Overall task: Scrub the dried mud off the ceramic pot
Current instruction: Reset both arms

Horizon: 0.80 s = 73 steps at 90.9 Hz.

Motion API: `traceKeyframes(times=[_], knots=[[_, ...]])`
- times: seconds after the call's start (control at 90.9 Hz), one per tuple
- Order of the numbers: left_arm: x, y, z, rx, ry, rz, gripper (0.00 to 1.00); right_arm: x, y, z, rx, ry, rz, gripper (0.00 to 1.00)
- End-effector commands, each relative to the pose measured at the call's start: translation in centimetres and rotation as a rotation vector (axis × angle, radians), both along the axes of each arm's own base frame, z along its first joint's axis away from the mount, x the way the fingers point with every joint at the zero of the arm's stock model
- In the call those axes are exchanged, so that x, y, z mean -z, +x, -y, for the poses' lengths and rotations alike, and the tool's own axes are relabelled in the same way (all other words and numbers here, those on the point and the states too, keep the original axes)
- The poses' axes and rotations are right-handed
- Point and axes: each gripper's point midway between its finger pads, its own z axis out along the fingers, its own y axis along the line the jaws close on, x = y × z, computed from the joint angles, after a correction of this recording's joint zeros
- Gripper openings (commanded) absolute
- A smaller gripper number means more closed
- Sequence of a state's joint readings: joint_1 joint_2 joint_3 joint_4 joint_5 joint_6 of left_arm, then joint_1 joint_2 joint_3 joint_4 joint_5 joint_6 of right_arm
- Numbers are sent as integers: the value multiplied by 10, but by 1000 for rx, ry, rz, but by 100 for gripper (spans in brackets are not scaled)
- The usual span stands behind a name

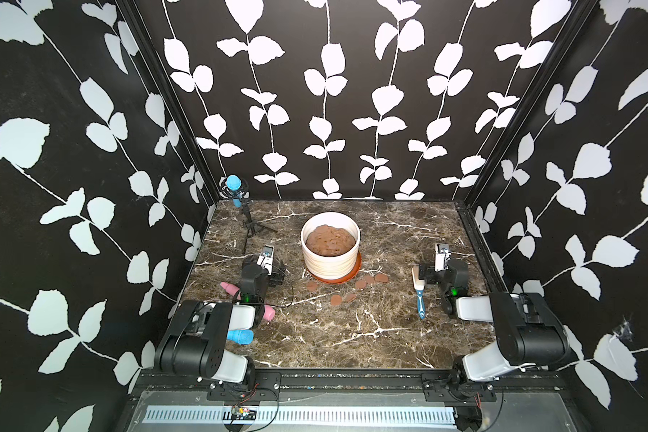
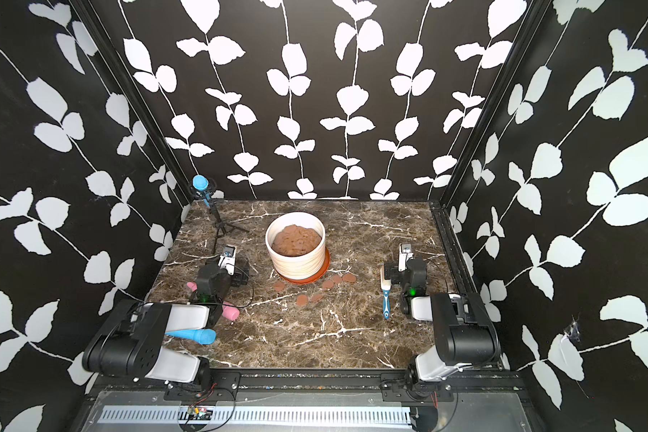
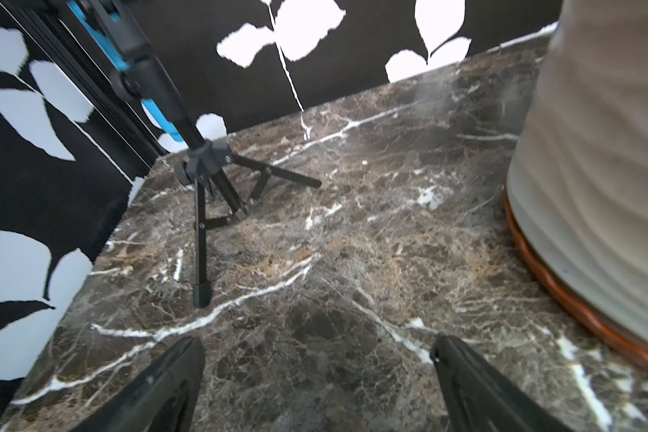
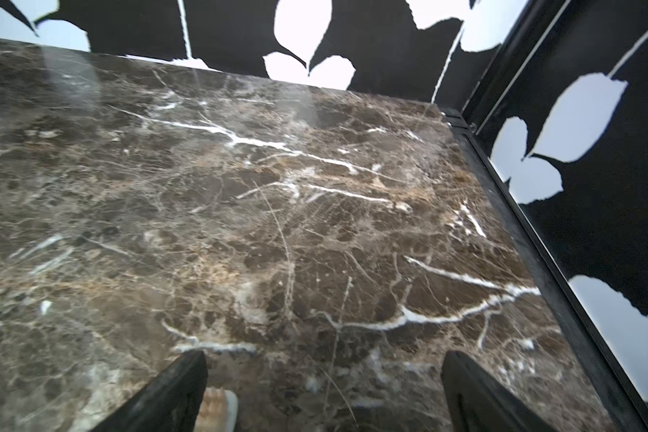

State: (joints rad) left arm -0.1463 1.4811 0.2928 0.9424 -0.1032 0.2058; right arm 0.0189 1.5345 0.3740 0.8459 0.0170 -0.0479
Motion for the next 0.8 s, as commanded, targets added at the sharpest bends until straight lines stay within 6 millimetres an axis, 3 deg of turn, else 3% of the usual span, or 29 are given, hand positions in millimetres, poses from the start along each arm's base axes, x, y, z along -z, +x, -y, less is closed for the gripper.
traceKeyframes(times=[0.0, 0.187, 0.374, 0.792], knots=[[-13, 10, -4, 17, -41, 86, 98, -15, 8, -4, -17, 20, 50, 99], [-7, 24, -1, 128, -143, 19, 99, -15, 7, -4, -15, 20, 48, 100], [-6, 27, -18, 54, -173, 8, 99, -14, 7, -3, -11, 21, 43, 100], [-6, 26, -18, 49, -171, 0, 99, -14, 8, -1, 2, 25, 39, 99]])
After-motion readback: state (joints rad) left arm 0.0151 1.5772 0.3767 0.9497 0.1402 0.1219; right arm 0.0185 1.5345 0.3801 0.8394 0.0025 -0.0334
